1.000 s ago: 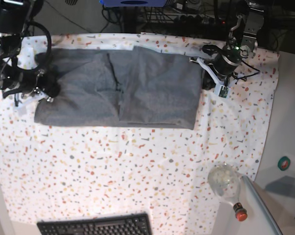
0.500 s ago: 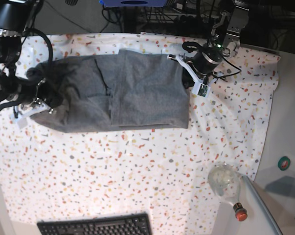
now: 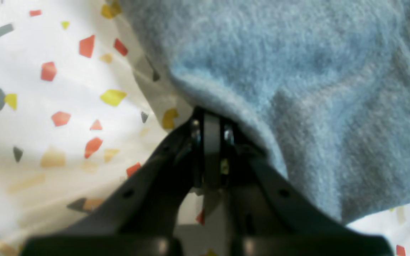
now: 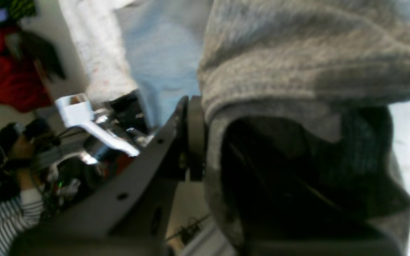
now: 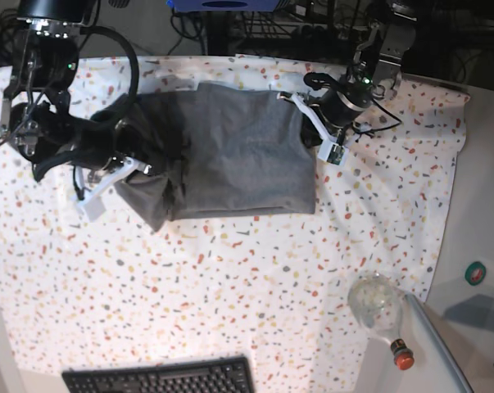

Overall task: Layout the t-shirt on the table in an organized manner, then fold the t-shirt properly
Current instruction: 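Fold the shirt end held by the right gripper toward the left gripper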

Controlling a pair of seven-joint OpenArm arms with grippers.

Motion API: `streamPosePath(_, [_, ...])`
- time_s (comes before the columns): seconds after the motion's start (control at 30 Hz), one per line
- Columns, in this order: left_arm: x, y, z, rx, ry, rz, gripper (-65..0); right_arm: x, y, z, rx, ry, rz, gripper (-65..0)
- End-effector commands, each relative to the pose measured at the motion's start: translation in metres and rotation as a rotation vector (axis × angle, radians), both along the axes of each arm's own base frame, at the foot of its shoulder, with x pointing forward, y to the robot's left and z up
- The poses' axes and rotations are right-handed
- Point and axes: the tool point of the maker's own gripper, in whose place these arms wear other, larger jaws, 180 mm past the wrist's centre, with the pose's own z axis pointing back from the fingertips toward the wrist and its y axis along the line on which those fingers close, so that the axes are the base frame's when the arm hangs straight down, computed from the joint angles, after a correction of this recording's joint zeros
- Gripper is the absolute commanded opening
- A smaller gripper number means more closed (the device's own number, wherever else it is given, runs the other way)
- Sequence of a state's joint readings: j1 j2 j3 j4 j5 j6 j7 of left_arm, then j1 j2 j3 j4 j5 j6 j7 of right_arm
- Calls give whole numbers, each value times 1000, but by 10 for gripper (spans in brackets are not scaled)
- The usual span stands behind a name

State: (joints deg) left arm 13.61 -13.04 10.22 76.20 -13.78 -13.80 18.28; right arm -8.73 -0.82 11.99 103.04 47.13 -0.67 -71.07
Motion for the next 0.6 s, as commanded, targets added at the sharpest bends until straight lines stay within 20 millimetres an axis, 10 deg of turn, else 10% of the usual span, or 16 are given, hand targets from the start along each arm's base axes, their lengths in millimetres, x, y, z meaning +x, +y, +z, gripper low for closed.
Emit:
streamPosePath(0.0, [-25, -14, -14, 11, 116, -71, -650, 3, 8, 13, 25, -41, 6, -650])
streamPosePath(0.57, [-14, -19, -1, 10, 73, -85, -650, 9, 83, 20, 103, -30, 43, -650])
